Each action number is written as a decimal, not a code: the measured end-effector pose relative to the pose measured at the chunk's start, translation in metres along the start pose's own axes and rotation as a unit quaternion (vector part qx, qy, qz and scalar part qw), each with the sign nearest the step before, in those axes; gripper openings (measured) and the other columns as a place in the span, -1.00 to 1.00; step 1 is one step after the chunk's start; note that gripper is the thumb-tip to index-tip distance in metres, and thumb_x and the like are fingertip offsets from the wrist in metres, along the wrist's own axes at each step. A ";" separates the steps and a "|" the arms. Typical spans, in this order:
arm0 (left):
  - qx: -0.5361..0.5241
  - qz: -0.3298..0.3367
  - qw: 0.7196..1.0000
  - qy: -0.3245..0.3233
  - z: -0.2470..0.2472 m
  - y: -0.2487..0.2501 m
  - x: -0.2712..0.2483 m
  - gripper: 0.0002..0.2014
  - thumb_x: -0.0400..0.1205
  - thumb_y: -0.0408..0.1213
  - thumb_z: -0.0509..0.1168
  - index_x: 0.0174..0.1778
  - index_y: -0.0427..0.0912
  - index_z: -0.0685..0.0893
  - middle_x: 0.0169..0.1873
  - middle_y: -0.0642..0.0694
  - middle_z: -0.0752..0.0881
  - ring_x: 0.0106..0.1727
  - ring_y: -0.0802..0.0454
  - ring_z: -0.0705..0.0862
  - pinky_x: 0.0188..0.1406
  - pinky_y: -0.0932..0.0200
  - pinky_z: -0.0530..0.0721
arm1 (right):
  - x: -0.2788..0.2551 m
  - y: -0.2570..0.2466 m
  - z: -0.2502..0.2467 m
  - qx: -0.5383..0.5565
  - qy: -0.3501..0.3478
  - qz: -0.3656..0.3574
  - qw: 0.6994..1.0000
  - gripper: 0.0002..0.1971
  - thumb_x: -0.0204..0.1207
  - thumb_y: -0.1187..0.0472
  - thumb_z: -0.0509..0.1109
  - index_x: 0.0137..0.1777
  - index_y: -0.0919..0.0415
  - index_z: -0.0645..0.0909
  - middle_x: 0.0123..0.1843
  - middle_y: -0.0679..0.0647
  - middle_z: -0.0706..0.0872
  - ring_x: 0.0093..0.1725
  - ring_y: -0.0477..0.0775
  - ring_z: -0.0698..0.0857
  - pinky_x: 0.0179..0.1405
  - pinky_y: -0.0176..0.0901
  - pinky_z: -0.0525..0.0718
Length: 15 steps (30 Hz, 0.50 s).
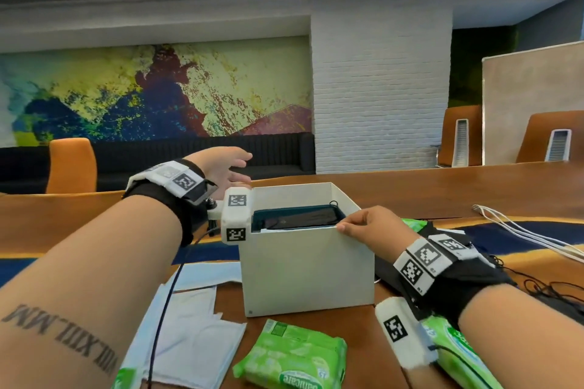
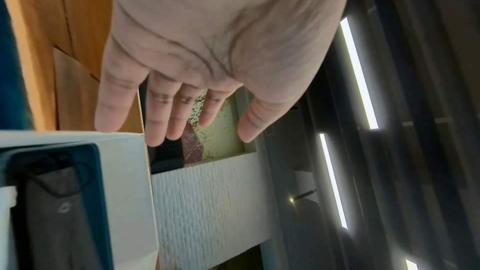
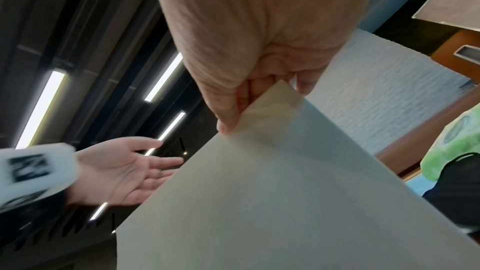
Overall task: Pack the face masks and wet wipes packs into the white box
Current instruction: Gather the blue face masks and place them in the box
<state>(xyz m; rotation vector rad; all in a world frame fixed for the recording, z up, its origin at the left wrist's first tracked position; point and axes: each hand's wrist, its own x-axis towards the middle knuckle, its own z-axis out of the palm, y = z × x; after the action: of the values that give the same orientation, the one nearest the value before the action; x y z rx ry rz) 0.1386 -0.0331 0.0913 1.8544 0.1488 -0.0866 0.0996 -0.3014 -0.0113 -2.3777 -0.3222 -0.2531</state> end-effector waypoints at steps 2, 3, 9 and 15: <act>-0.011 -0.005 1.000 0.006 -0.004 -0.013 -0.027 -0.54 0.72 -0.06 0.16 0.53 -0.12 0.34 0.18 -0.26 0.59 0.10 -0.19 0.65 -0.26 -0.14 0.63 | -0.004 -0.006 -0.005 -0.017 -0.007 0.003 1.000 -0.76 0.60 0.01 0.34 0.11 0.06 0.76 0.07 0.00 0.77 0.12 -0.03 0.67 0.08 -0.22 0.55; -0.007 -0.008 1.000 0.006 -0.005 -0.022 -0.039 -0.56 0.72 -0.06 0.16 0.50 -0.13 0.37 0.19 -0.25 0.61 0.10 -0.18 0.65 -0.21 -0.14 0.65 | -0.007 -0.009 -0.007 -0.012 -0.005 0.005 1.000 -0.76 0.59 0.01 0.34 0.13 0.05 0.75 0.10 -0.01 0.76 0.14 -0.04 0.66 0.08 -0.23 0.52; 0.002 -0.048 0.998 -0.032 0.001 -0.084 -0.083 -0.64 0.73 -0.04 0.13 0.40 -0.11 0.48 0.14 -0.20 0.69 0.14 -0.12 0.66 0.30 -0.25 0.55 | -0.046 -0.036 -0.013 0.004 0.065 -0.035 0.997 -0.77 0.58 0.00 0.33 0.18 0.00 0.64 0.13 -0.11 0.63 0.18 -0.10 0.56 0.13 -0.17 0.51; -0.040 -0.091 0.994 -0.047 0.003 -0.123 -0.098 -0.71 0.72 -0.10 0.16 0.29 -0.15 0.52 0.16 -0.23 0.65 0.14 -0.14 0.66 0.39 -0.26 0.50 | -0.095 -0.030 0.005 0.023 -0.049 0.064 0.996 -0.76 0.56 -0.05 0.34 0.06 0.08 0.64 0.00 0.09 0.71 -0.06 0.00 0.67 -0.15 -0.19 0.66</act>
<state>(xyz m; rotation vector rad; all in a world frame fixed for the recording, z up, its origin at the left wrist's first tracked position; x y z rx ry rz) 0.0232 -0.0070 -0.0124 1.7492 0.2529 -0.2894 0.0010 -0.2921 -0.0212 -2.3590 -0.2181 -0.0685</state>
